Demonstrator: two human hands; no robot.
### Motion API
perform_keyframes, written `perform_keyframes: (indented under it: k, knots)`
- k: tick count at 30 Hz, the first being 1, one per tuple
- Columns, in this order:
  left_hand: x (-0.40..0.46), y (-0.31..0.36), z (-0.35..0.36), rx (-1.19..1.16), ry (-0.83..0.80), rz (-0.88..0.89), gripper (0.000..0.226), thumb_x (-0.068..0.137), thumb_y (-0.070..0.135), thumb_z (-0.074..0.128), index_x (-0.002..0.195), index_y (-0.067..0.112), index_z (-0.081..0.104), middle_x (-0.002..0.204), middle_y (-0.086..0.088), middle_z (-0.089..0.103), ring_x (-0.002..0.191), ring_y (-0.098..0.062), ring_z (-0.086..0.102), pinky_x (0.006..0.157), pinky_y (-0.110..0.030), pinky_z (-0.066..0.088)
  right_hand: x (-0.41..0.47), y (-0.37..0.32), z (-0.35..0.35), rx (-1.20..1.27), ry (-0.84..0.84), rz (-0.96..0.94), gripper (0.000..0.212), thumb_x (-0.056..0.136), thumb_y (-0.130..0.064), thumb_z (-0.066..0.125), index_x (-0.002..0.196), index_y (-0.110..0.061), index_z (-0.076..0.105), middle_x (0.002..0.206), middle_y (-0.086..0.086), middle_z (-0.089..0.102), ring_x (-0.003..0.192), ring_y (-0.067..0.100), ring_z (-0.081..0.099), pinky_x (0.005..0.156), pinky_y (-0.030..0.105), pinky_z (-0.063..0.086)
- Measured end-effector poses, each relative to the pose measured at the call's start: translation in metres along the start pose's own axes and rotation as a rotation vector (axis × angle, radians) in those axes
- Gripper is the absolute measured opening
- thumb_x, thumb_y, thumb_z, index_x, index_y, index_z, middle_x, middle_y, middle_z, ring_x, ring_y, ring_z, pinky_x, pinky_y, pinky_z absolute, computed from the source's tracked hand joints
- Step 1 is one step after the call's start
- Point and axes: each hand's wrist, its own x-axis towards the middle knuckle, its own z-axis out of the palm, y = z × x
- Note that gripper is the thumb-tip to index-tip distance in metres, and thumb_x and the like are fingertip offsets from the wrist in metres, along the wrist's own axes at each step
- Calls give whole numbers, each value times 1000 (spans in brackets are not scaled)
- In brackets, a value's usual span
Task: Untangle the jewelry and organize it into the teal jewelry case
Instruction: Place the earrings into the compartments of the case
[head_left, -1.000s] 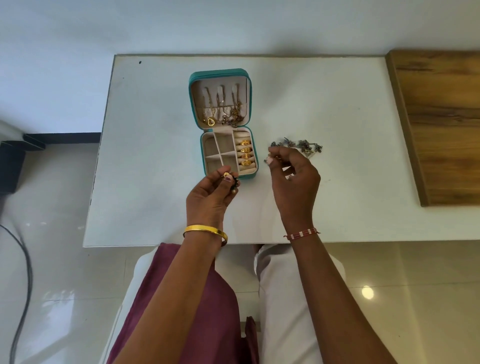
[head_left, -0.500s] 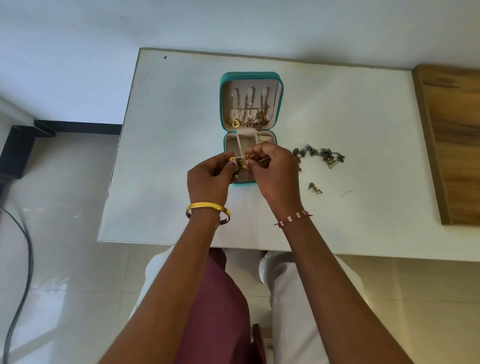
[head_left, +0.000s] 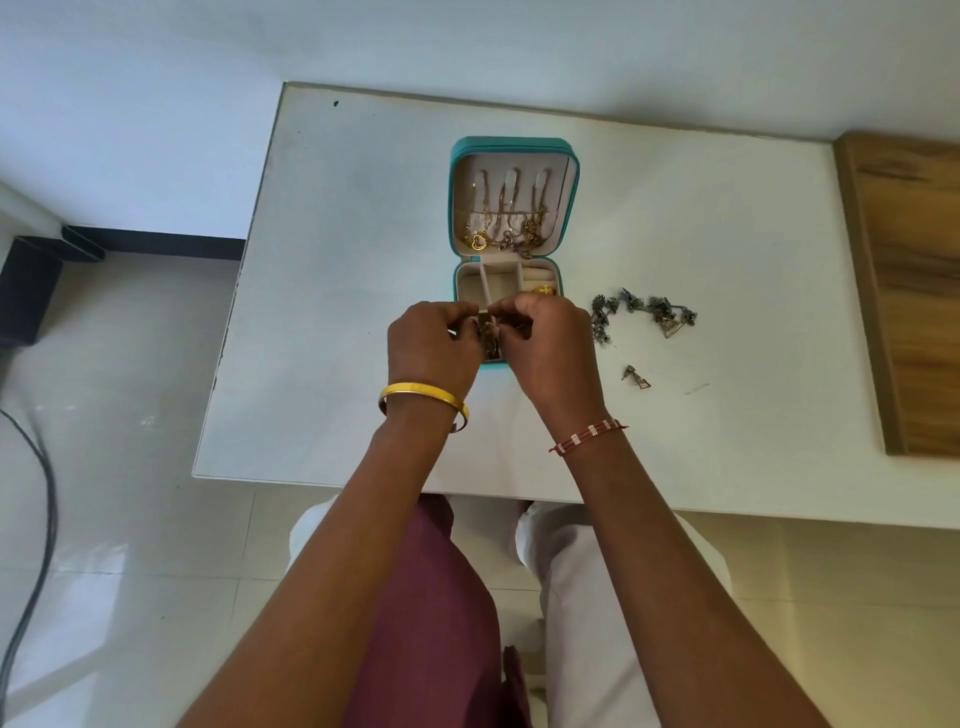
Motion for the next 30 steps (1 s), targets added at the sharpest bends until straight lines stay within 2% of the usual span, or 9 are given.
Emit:
perform_keyframes:
  k: [2,7,11,12,17,20,23,26,30]
  knots:
    - [2,-2,2,64,-4,13,27,90,9,51,114,11,64,113,-12,61,99,-23,58,88,-22,42,0,0,-1,1,-11,-3,24,88,-2,55,111,-4,65,108,13,68,99,23,64,83,24,50]
    - [7,-6,4,102,-20,16,31,87,4,56,116,11,62,112,-11,58,99,-25,60,92,-27,45,-2,1,0,-25,-5,-28,25,88,0,55,110,-5,65,110,11,68,102,21,63,80,16,43]
    - [4,-7,2,85,22,64,27,89,9,53,114,13,64,109,-7,61,85,-14,56,80,-14,39,-4,4,0,-3,40,-45,22,88,-2,55,108,-4,66,107,11,68,98,20,64,78,14,43]
    - [1,-8,2,61,31,83,26,89,9,53,111,14,65,106,-6,61,81,-12,54,76,-12,38,-6,6,-1,8,71,-57,21,88,-3,56,106,-4,66,105,11,69,96,20,65,76,13,43]
    - [-27,-6,8,-179,24,144,20,86,5,56,98,12,69,92,-3,62,77,-15,61,74,-22,53,-20,33,-16,94,290,-58,17,83,2,59,96,-1,69,95,11,70,85,15,63,76,8,45]
    - [-43,-3,23,-350,-26,95,20,84,1,55,90,14,69,87,0,65,71,-11,60,71,-17,52,-29,59,-29,134,447,73,16,82,3,59,91,-4,70,89,11,70,77,16,62,71,2,41]
    - [-56,1,44,-464,-168,35,24,85,-1,53,85,19,66,76,8,63,63,-4,58,67,-15,51,-35,85,-41,90,547,228,17,80,3,58,91,-4,69,90,15,66,70,20,57,65,-2,36]
    - [-62,2,64,-505,-266,-20,24,87,0,51,85,20,64,74,9,62,64,-6,58,68,-15,53,-36,99,-46,45,515,321,20,80,-1,64,100,-3,68,92,19,59,71,17,50,65,-5,31]
    - [-60,-2,77,-537,-278,-80,23,88,0,50,86,17,64,75,6,62,68,-10,59,66,-11,52,-35,101,-41,-41,410,242,19,83,-2,63,100,-2,68,95,19,56,76,16,50,65,-7,29]
